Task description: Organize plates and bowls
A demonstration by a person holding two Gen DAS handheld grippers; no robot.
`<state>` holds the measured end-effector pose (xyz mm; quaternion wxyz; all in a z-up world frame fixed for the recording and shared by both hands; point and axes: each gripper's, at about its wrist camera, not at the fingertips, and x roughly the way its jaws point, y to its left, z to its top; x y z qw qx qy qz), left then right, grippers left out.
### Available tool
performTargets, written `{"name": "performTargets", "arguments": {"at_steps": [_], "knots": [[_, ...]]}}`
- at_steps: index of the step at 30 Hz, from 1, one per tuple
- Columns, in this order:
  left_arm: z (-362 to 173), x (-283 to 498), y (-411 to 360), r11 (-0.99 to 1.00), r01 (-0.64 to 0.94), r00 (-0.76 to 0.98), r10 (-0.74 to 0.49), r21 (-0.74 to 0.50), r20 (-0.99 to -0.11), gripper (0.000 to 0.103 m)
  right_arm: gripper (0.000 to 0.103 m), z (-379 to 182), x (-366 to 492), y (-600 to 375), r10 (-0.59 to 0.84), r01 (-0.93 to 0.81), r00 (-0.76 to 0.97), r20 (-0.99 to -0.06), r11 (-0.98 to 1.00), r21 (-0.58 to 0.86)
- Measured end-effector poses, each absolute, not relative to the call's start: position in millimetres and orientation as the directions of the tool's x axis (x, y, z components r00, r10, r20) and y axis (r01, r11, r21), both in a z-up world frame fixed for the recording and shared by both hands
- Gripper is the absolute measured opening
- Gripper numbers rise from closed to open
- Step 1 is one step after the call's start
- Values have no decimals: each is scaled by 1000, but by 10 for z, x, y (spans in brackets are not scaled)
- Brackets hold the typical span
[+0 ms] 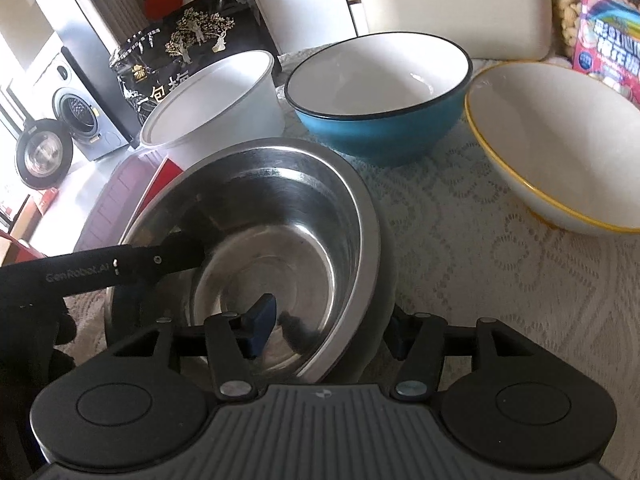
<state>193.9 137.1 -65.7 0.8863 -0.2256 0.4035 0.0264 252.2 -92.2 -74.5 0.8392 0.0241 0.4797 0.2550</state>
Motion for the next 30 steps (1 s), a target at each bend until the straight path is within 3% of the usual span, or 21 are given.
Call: {"name": "performTargets", "arguments": {"at_steps": [14, 18, 24, 30], "knots": [[-286, 1748, 1321, 923, -272, 725, 11, -272, -689, 46, 57, -659, 2475, -1023, 430, -427, 477, -767, 876, 226], [-17, 1625, 1258, 902, -321, 799, 93, -290, -594, 46, 57, -423, 2392, -1221, 428, -436, 570, -702, 881, 183], [248, 1745, 872, 879, -135, 873, -113, -458, -475, 46, 58, 79, 2331, -1710, 435, -451, 684, -585, 883, 129], [42, 2242, 251, 838, -44, 779, -313, -544, -544, 46, 62, 133, 2808, -2465, 336, -255, 725, -601, 942, 219]]}}
